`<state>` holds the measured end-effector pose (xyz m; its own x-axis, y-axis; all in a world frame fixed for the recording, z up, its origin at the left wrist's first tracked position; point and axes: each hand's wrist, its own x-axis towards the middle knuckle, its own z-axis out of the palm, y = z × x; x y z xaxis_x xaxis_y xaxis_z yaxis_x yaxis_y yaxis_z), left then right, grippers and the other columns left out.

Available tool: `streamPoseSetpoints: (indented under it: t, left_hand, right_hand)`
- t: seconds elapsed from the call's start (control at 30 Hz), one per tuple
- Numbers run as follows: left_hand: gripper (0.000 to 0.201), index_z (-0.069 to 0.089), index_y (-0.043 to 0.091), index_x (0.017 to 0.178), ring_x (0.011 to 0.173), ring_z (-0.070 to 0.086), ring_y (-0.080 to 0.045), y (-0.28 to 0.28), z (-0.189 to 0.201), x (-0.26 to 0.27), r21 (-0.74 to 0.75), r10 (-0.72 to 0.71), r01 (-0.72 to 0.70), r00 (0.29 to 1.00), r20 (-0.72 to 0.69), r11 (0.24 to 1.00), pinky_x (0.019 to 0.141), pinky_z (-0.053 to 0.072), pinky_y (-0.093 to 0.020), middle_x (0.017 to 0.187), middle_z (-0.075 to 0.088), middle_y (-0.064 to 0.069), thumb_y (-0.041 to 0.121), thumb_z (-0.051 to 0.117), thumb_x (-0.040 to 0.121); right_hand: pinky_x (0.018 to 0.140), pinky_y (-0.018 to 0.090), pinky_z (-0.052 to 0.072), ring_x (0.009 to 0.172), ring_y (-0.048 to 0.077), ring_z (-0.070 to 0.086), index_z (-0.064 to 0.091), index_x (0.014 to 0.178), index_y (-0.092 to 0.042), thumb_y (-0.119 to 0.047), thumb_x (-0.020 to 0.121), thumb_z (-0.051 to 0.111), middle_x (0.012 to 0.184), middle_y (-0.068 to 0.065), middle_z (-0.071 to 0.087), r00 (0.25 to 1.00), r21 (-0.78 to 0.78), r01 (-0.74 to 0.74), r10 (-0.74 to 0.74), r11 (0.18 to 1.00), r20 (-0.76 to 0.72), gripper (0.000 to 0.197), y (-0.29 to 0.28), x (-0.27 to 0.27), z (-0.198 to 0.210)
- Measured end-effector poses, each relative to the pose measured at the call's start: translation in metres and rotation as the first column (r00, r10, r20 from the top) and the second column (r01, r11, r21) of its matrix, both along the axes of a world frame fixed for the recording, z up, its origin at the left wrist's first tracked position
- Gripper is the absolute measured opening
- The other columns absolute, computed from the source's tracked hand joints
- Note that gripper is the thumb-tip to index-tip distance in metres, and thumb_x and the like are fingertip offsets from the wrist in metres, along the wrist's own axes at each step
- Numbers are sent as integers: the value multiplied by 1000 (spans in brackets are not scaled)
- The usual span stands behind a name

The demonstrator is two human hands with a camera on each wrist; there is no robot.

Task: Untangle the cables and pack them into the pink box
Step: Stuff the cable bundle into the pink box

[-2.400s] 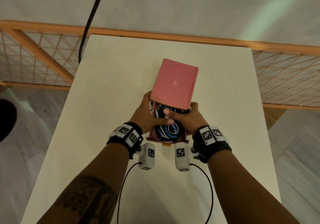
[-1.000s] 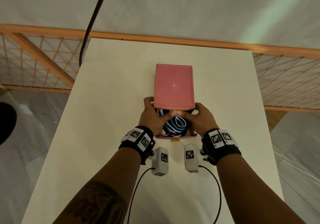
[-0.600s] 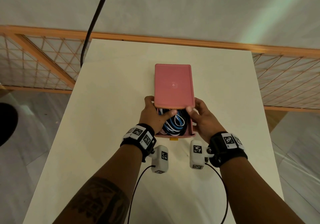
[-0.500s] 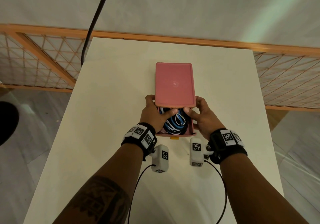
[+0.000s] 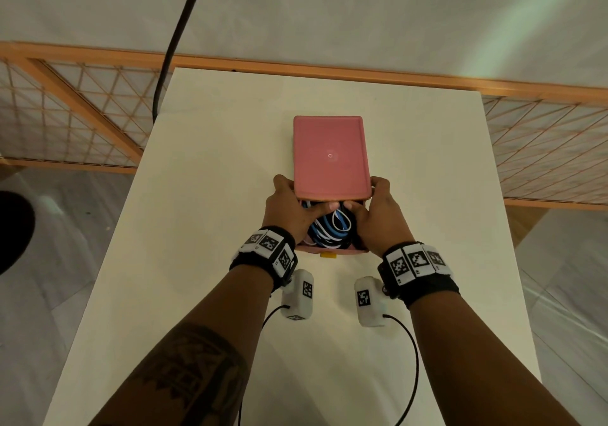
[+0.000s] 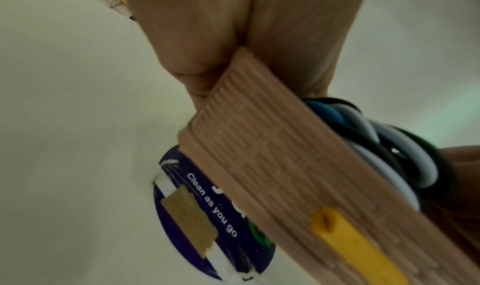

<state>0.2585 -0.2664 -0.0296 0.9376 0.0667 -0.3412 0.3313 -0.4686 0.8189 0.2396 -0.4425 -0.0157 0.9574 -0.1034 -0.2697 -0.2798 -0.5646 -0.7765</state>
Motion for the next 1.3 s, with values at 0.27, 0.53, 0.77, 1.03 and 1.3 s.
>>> streamPoseSetpoints:
  t: [0.27, 0.53, 0.77, 1.03, 1.3]
  left_hand:
    - [65, 42, 12, 106, 69, 53, -2, -3, 1, 5, 62, 29, -31, 999, 35, 998, 52, 36, -13, 82, 56, 8, 46, 89, 74]
    - [75, 30, 15, 125, 112, 64, -21, 16, 20, 10, -105, -275, 258, 942, -195, 960, 98, 55, -41, 117, 54, 1, 43, 84, 82]
    - [74, 32, 16, 118, 95, 62, -19, 14, 18, 0, 44, -260, 265, 961, -93, 963, 69, 44, -21, 104, 56, 5, 45, 86, 78]
    - [101, -9, 31, 162, 95, 73, -23, 16, 7, -14, -22, -324, 325, 945, 39, 946, 83, 57, -34, 115, 65, 3, 54, 63, 95]
    - [34, 63, 22, 135, 111, 70, -30, 11, 7, -7, -261, -36, 31, 999, -14, 965, 101, 55, -54, 117, 73, -7, 24, 43, 108]
  right_hand:
    - [84, 19, 43, 110, 13, 57, 16, 150, -23, -41, 88, 74, 133, -4, 48, 968, 144, -186, 207, 972, -142, 86, -11, -7, 12]
    - [82, 27, 45, 104, 19, 57, 35, 138, -18, -42, 84, 78, 124, -1, 54, 993, 52, -69, 73, 996, -91, 73, -9, -7, 6]
    - [78, 33, 49, 99, 26, 63, 42, 125, -13, -41, 81, 81, 116, 8, 61, 999, -22, -14, 13, 1000, -38, 65, 0, 2, -3]
    - [114, 43, 41, 142, 24, 38, -14, 158, -36, -49, 90, 67, 163, 3, 13, 973, 10, -227, 227, 974, 28, 106, -3, -8, 2]
    - [111, 46, 45, 139, 31, 44, -22, 156, -34, -53, 70, 85, 160, 9, 14, 958, -112, -286, 282, 952, -44, 139, -3, -14, -3]
